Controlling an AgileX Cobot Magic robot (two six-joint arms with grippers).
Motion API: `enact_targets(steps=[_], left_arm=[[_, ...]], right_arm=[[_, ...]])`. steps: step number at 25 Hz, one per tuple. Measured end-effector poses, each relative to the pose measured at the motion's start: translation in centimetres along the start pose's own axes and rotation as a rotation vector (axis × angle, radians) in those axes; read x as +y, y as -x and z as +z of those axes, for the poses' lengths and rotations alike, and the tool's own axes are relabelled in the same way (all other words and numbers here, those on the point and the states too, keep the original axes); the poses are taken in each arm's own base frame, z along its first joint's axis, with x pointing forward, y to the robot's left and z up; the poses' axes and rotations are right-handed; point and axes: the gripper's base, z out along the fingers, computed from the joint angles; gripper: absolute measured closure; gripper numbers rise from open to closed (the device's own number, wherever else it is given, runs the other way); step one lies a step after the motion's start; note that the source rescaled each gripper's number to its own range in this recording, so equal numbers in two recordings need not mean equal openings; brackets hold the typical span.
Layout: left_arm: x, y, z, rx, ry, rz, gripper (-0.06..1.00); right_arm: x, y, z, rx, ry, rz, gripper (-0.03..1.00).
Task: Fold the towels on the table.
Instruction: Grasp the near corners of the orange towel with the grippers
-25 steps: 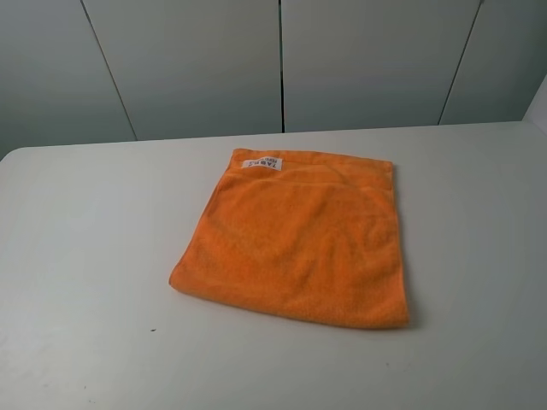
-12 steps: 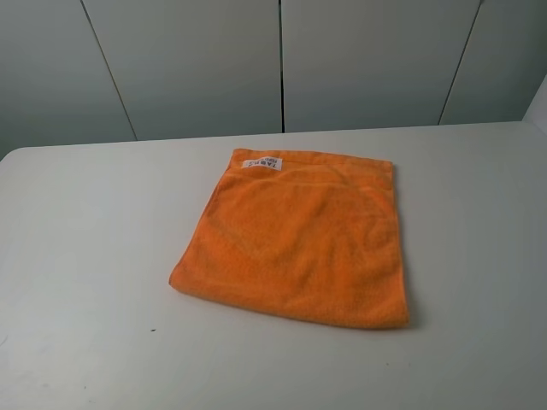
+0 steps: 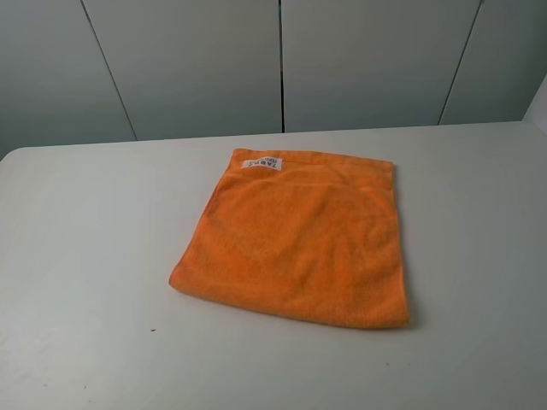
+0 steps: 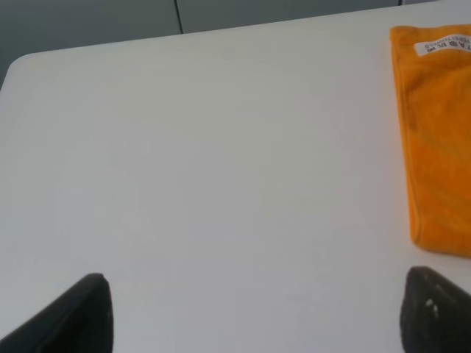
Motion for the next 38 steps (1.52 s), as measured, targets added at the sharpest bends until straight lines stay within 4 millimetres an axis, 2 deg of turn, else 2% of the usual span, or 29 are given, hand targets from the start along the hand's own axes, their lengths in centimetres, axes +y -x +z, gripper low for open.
enact_targets(steps=[5,12,17,23,27,32,36,38], left_arm=[[0.4,0.0,0.0,0.004,0.047,-0.013,-0.06],[0.3,0.3,0.1,-0.002,0.028,0.000,-0.06],[0.5,1.6,2.6,0.159,0.001,0.075,-0.06],[0.4,4.5,7.9,0.271,-0.103,0.233,-0.06],[-0.7,6.3,12.4,0.301,-0.287,0.405,-0.06],[-2.5,8.6,18.6,0.336,-0.448,0.574,-0.06],[-4.6,9.4,23.2,0.390,-0.560,0.679,-0.06],[-6.1,9.3,24.8,0.412,-0.613,0.723,-0.06]], right_arm=[[0.0,0.0,0.0,0.000,0.004,0.002,-0.03],[0.2,0.0,0.0,0.000,0.023,0.017,-0.03],[0.5,0.1,0.0,-0.005,0.055,0.055,-0.03],[0.8,0.2,0.1,-0.007,0.097,-0.040,-0.03],[1.1,1.1,1.6,0.088,0.166,-0.239,-0.03],[1.9,3.1,5.1,0.195,0.282,-0.450,-0.03],[3.0,3.7,9.5,0.366,0.394,-0.571,-0.03],[3.7,3.5,11.9,0.463,0.451,-0.625,-0.03]])
